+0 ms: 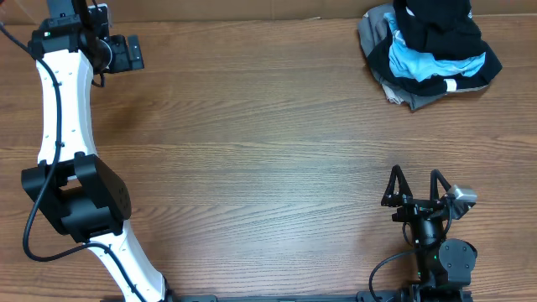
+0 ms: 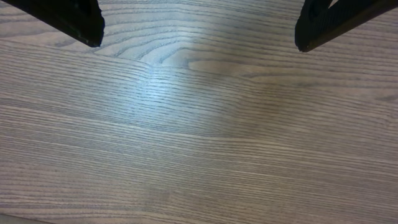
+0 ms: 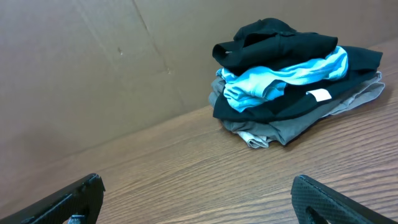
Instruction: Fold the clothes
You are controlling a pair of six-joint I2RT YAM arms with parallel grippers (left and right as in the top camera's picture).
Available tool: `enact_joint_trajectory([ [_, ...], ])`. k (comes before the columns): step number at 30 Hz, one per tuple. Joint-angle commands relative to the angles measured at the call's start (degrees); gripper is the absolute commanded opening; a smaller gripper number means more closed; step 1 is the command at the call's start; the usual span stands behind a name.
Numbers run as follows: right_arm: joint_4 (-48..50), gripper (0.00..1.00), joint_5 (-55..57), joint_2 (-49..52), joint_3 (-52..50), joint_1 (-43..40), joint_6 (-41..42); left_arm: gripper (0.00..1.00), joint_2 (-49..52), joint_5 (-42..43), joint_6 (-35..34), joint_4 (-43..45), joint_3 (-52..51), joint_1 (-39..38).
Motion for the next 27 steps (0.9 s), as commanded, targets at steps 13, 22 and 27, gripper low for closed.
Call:
enact_joint_trajectory([
  [13,0.2,1.0,-0.3,-0.5,-0.6,0.3,-0.2,1.0,-17.3,0.0,-0.5,1.6,-7.4,-8.0],
  [22,0.2,1.0,-0.3,-0.5,-0.6,0.3,-0.2,1.0,-48.6,-0.2,0.1,2.8,-36.5,-12.0],
  [27,0.2,1.0,-0.3,-0.5,-0.6,0.3,-0.2,1.0,-64.0,0.5,0.1,19.6,-53.7,-10.6],
])
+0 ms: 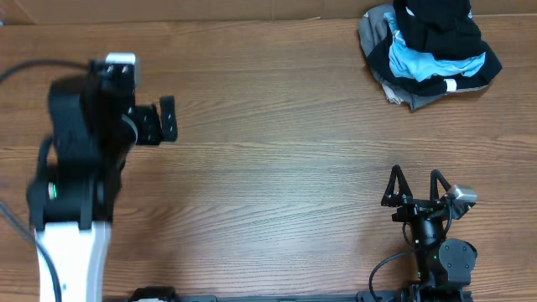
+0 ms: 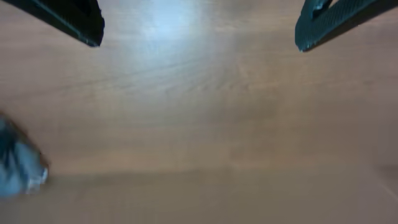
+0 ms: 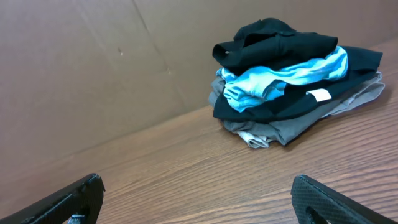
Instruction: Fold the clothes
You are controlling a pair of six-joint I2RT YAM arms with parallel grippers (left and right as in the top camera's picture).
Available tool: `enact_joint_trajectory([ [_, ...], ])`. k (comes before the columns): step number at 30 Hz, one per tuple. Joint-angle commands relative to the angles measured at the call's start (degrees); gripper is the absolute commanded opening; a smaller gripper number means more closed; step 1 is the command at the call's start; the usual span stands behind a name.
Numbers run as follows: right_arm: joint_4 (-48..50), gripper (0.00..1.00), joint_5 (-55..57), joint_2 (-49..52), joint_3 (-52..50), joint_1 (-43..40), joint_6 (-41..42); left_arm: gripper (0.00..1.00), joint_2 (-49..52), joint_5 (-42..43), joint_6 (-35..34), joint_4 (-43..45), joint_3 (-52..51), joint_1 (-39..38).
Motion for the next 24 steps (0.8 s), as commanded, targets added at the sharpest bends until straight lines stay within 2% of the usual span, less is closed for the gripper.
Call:
enact_joint_trajectory([
  [1,0.2,1.0,-0.2,-0.5,-0.6,0.3,-0.2,1.0,-10.1,0.3,0.1,12.5,-14.0,1.4],
  [7,0.2,1.0,-0.2,-0.5,-0.6,0.3,-0.2,1.0,-26.9,5.1,0.0,45.4,-41.5,2.1],
  [10,0.2,1.0,-0.2,-0.5,-0.6,0.3,-0.2,1.0,-33.7,6.7,-0.6,54.7,-51.8,2.0],
  [15,0.2,1.0,-0.2,-0.5,-0.6,0.3,-0.2,1.0,-44.7,7.2,-0.6,58.8,-63.5,2.0],
  [24,0.2,1.0,-0.2,-0.5,-0.6,0.3,-0.2,1.0,-61.3,7.1,-0.6,58.7,-74.2,2.0],
])
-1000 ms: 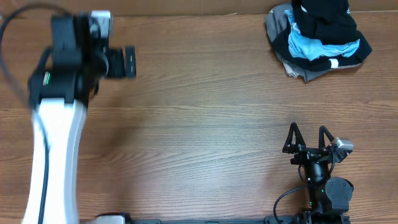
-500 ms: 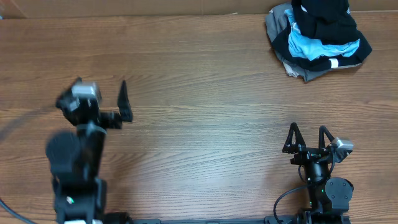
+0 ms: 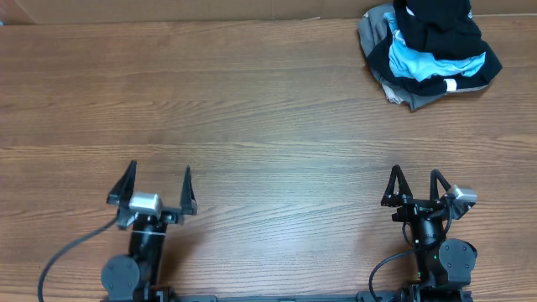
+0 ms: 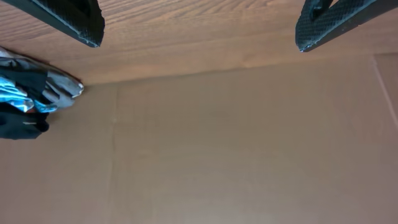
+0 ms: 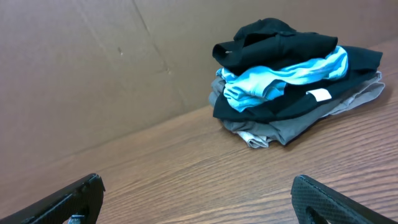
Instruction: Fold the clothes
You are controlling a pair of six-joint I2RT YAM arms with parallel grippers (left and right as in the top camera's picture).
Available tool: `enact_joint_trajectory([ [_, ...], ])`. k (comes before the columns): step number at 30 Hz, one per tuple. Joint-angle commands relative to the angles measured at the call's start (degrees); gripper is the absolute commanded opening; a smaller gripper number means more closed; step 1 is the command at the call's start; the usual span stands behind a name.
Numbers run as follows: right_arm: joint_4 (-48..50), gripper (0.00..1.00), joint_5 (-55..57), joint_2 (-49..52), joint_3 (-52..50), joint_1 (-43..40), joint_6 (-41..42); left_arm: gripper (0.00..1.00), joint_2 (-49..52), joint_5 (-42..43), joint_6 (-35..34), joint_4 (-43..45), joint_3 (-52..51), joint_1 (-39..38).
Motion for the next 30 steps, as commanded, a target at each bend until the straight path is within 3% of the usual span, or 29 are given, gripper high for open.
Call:
enact_joint_trajectory([
  [1,0.1,1.0,-0.3,-0.5,-0.6,0.3,-0.2,1.0,-7.0,0.5,-0.3,-0.9,-3.7,0.3],
  [12,0.1,1.0,-0.3,-0.5,-0.6,0.3,-0.2,1.0,-8.1,-2.3,-0.3,-17.5,-3.7,0.3],
  [30,0.1,1.0,-0.3,-0.5,-0.6,0.3,-0.2,1.0,-8.0,-2.8,-0.3,-17.3,-3.7,0.3],
])
